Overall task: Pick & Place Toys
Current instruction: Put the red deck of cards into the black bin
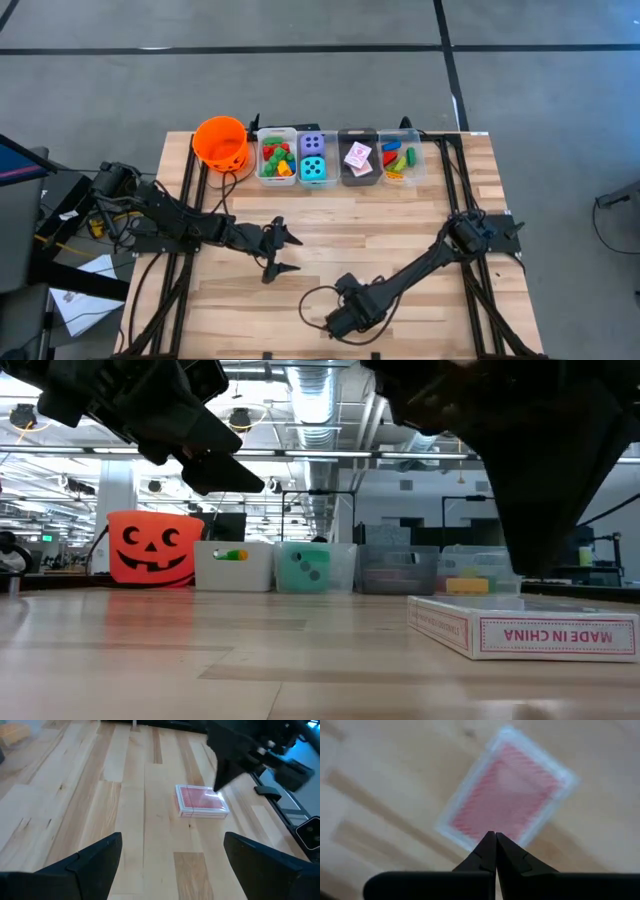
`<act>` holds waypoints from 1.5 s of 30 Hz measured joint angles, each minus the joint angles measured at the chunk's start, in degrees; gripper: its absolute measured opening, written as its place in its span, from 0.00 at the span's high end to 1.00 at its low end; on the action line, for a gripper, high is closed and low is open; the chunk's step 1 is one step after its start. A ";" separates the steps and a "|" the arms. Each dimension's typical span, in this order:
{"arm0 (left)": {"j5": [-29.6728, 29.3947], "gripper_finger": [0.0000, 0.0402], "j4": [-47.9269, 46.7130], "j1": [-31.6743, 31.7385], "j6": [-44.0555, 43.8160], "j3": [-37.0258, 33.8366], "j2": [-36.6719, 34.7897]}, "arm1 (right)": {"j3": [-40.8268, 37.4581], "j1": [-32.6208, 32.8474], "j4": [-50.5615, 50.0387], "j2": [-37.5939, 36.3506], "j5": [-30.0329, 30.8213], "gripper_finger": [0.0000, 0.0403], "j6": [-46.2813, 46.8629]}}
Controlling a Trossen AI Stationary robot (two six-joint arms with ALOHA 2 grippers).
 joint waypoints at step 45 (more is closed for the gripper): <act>-9.41 0.15 -3.34 0.17 15.34 -0.02 -18.17 | -0.01 -6.00 8.64 3.54 37.97 1.00 -26.05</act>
